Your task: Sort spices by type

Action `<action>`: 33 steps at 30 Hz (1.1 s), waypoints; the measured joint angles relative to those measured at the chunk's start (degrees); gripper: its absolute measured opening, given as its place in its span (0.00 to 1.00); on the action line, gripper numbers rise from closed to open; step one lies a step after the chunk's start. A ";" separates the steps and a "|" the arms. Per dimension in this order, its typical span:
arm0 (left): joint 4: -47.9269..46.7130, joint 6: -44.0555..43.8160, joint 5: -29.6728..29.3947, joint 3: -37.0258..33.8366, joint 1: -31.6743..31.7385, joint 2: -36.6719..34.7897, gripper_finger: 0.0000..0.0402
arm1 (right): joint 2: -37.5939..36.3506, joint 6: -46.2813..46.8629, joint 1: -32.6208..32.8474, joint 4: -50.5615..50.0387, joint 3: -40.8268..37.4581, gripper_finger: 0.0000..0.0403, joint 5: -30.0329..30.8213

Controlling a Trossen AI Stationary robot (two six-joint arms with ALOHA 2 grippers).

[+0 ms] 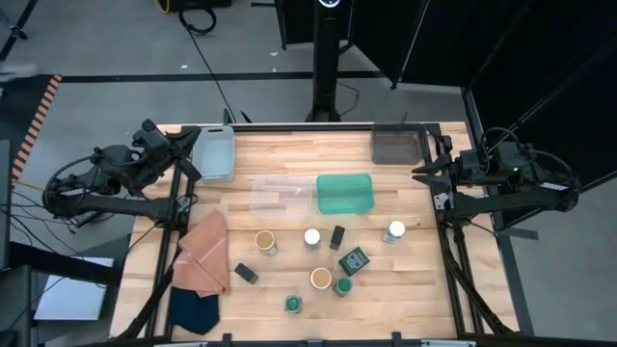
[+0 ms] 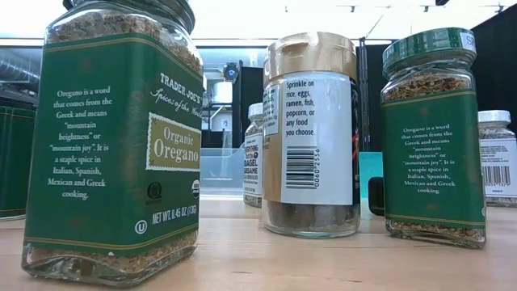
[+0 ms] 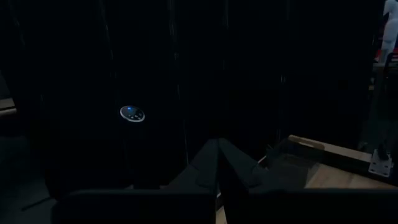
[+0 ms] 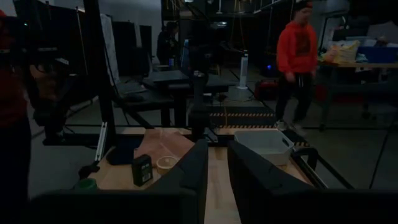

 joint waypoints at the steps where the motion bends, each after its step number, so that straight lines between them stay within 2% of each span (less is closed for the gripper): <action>1: 0.00 0.00 -0.01 -0.01 -0.01 -0.02 0.03 | 0.00 -0.02 0.00 -0.02 0.00 0.18 -0.02; 6: 0.42 -0.06 0.01 0.00 0.01 0.00 0.03 | -0.01 -0.01 0.00 0.00 -0.02 0.18 -0.01; 12: 2.60 -7.20 0.63 0.00 0.00 -0.02 0.03 | -0.01 -0.01 0.00 -0.02 -0.01 0.18 -0.02; 18: 4.54 -8.17 1.75 0.00 -0.01 0.02 0.03 | 0.00 0.00 -0.02 -0.02 0.00 0.18 -0.02; 20: 4.82 -11.15 1.98 0.00 -0.01 -0.02 0.03 | -0.02 0.00 -0.01 -0.01 -0.01 0.18 -0.02; 28: 0.71 -17.98 7.49 0.00 -0.01 0.02 0.03 | -0.02 -0.02 0.00 0.00 0.00 0.18 -0.02; 33: 0.83 -19.71 15.08 0.00 -0.03 0.02 0.03 | -0.02 -0.01 -0.01 0.00 -0.01 0.18 -0.02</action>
